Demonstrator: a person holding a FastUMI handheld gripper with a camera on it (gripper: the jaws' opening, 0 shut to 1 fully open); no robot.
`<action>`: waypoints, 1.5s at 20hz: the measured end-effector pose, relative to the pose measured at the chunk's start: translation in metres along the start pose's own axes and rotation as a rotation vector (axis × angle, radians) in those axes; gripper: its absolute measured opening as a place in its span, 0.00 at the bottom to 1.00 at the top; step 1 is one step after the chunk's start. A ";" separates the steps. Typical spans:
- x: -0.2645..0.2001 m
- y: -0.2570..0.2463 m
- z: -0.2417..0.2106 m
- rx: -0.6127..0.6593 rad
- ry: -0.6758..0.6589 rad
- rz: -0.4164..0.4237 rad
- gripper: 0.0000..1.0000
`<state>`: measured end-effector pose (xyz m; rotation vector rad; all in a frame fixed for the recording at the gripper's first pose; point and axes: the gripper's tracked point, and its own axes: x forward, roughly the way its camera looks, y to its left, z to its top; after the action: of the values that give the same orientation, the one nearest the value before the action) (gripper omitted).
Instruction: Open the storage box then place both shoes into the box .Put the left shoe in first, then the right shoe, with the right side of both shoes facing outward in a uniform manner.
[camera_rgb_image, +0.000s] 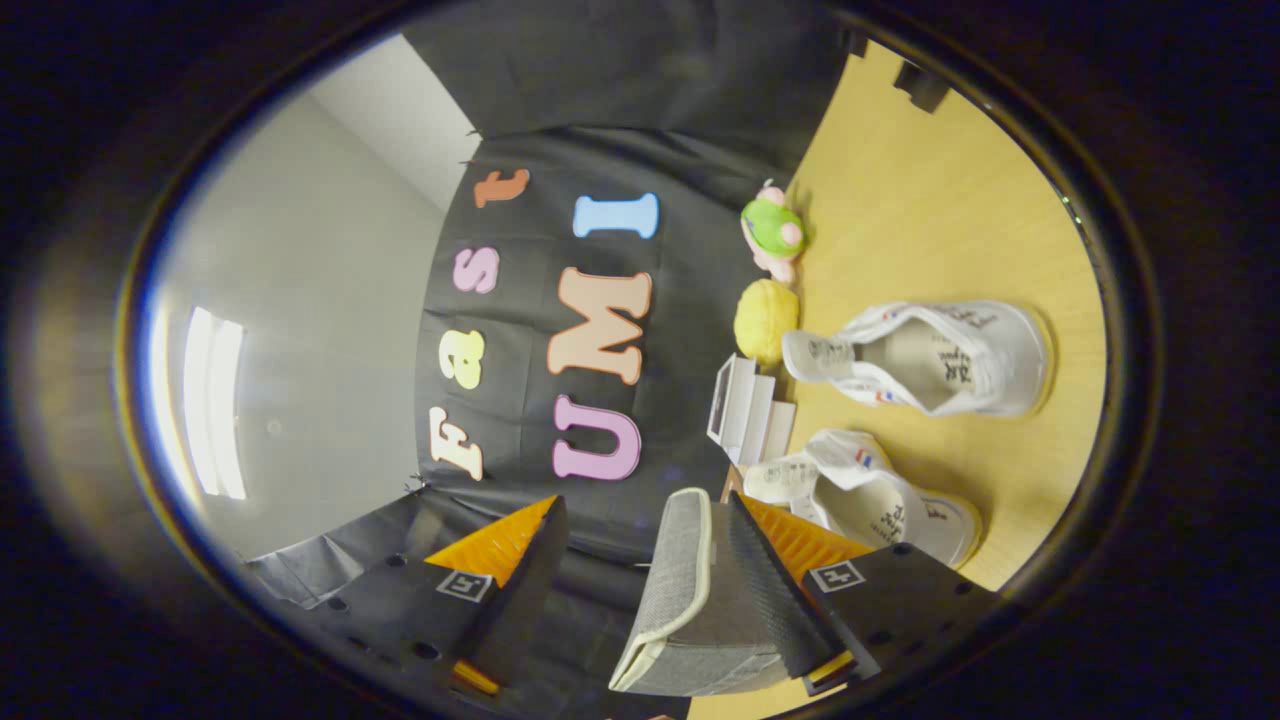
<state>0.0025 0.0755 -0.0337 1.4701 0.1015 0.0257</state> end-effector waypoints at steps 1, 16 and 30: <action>0.003 -0.003 -0.010 0.034 0.018 -0.013 0.99; 0.041 -0.002 -0.068 0.190 0.118 -0.019 0.35; 0.057 0.144 -0.113 0.066 0.185 0.218 0.22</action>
<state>0.0558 0.2063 0.0952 1.5368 0.0927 0.3381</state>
